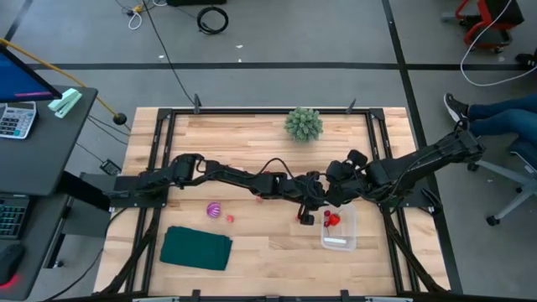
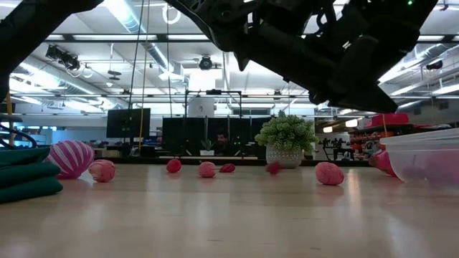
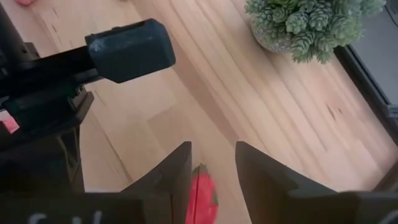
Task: Pick and placing Produce into tupperware
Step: Move the transparent bin to the middle left of the table
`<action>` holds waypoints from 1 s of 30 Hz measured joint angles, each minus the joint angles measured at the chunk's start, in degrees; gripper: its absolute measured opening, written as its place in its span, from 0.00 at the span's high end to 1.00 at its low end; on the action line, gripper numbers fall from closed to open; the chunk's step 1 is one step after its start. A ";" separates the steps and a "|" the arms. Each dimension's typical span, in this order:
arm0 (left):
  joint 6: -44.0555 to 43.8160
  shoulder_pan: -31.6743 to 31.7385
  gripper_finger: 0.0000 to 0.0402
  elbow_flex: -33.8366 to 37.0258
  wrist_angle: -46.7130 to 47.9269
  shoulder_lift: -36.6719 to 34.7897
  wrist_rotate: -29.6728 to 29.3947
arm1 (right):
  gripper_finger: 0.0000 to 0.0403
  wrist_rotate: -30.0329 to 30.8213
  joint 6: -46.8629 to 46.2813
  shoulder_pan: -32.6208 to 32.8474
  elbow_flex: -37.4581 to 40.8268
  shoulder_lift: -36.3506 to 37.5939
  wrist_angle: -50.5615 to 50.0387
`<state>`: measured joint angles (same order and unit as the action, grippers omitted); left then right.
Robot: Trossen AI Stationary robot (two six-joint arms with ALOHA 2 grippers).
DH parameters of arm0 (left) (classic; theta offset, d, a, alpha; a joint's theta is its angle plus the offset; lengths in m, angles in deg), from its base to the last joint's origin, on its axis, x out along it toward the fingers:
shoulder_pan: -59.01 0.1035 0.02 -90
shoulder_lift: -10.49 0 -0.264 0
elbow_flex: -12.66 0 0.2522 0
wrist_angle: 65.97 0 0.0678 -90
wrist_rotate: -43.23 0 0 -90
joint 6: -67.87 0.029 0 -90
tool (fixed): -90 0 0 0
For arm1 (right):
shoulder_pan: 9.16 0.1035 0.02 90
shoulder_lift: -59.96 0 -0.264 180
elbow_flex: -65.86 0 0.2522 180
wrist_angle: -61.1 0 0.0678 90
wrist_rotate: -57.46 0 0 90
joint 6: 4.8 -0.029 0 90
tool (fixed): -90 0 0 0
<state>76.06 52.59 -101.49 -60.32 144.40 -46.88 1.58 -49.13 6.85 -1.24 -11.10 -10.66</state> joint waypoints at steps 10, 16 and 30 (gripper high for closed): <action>1.95 1.06 0.78 -0.01 2.61 -0.41 0.38 | 0.67 0.68 0.31 -0.22 0.37 -0.01 0.81; 2.35 1.91 0.80 -0.08 13.02 -3.92 -0.77 | 0.67 4.28 0.73 -0.28 0.37 -0.05 1.64; 9.55 9.09 0.98 -0.12 49.34 -21.83 -12.43 | 0.93 -20.59 -17.87 0.98 0.29 0.41 -3.80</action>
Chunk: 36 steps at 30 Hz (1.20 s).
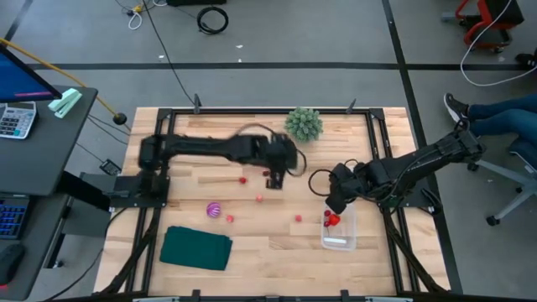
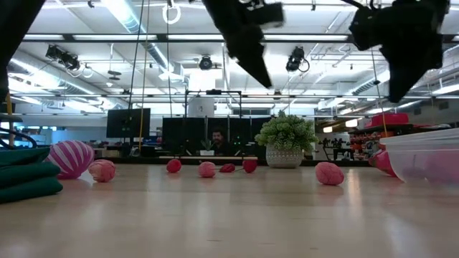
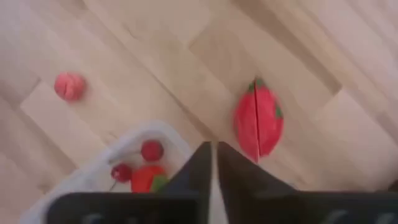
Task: Pick and placing Produce into tupperware
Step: Move the transparent bin to the middle left of the table
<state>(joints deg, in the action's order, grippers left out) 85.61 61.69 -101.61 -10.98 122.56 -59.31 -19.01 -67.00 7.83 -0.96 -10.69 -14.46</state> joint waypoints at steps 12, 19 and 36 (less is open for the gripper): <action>3.68 9.95 0.97 0.03 10.62 -16.74 -9.23 | 0.99 -13.94 -31.62 17.07 0.04 -0.24 -2.10; 0.92 15.81 0.97 0.02 15.76 -24.40 -9.98 | 0.99 -18.55 -43.13 23.79 0.04 -5.56 -1.26; 2.01 21.29 0.98 0.09 19.07 -30.81 -9.92 | 1.00 -28.32 -37.71 19.97 0.09 -18.94 10.99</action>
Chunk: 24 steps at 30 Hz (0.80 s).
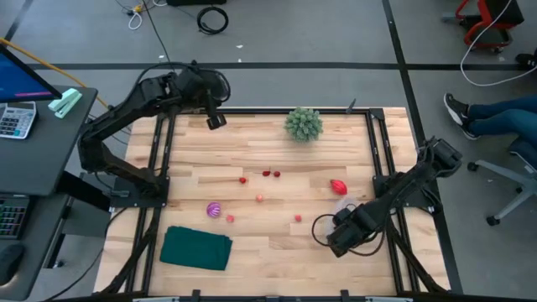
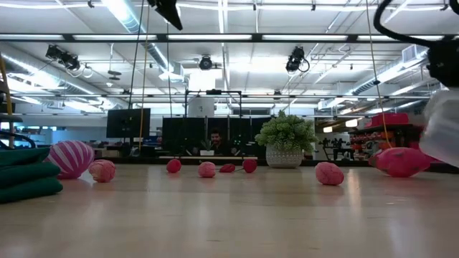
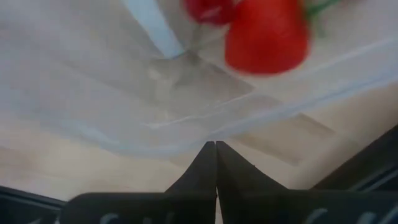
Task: Pick and placing Produce into tupperware
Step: Move the transparent bin to the middle left of the table
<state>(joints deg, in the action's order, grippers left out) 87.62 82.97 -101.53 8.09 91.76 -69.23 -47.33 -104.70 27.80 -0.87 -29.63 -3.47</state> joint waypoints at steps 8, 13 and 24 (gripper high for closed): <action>0.27 0.04 0.96 -0.02 -0.11 -0.01 -0.04 | 1.00 4.11 -0.48 -0.08 0.00 3.15 -0.34; 0.35 0.04 0.99 -0.02 -0.08 -0.01 -0.04 | 1.00 1.82 -0.54 0.08 0.00 3.18 -0.31; 0.13 0.04 0.99 -0.02 -0.02 -0.01 -0.04 | 1.00 4.95 -2.29 0.75 5.34 2.51 1.26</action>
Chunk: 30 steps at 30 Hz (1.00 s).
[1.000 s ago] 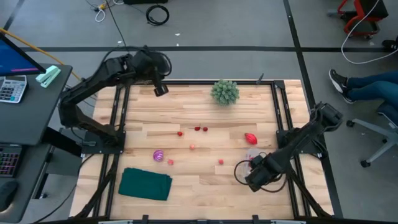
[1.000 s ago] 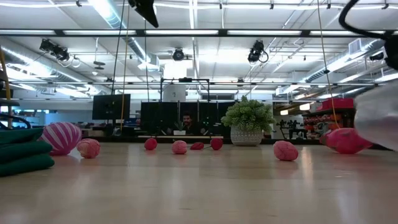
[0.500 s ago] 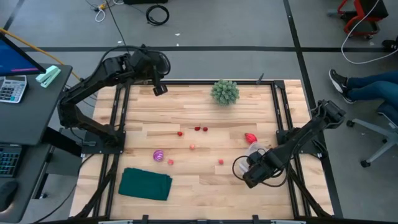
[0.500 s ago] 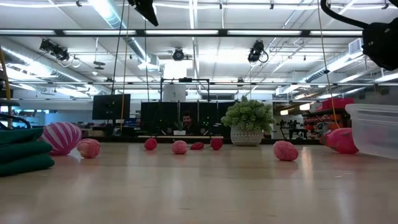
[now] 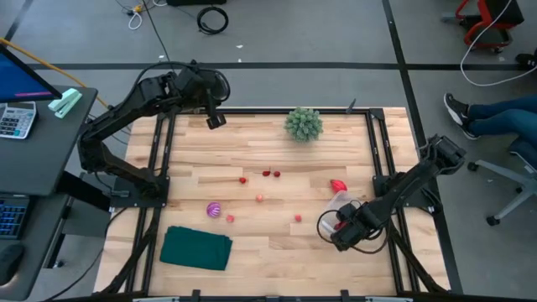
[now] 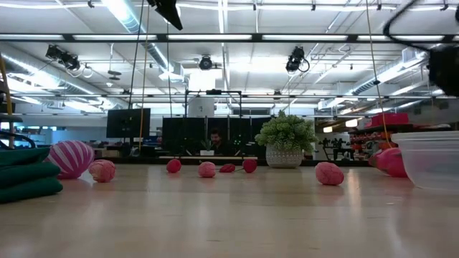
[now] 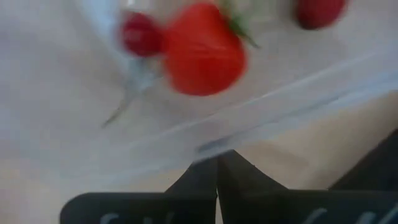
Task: Pick and placing Produce into tupperware
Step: Move the transparent bin to the middle left of the table, then put the red cherry into the transparent bin
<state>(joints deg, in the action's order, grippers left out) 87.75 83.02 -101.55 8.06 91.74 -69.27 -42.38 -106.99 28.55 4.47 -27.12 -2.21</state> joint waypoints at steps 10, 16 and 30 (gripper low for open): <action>0.35 0.00 0.98 0.00 -0.57 0.02 -0.01 | 1.00 6.56 6.73 -5.32 5.19 -0.10 6.11; 0.37 0.00 0.96 0.00 -0.90 0.07 0.00 | 1.00 7.99 15.40 -9.36 3.08 -0.03 6.26; -1.62 -0.20 0.89 4.80 2.36 0.15 9.38 | 0.99 18.95 39.68 -12.54 -13.41 0.43 5.88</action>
<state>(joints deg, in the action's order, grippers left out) 86.13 82.82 -96.75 10.42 91.89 -59.89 -23.43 -67.32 16.01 -8.94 -26.69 3.67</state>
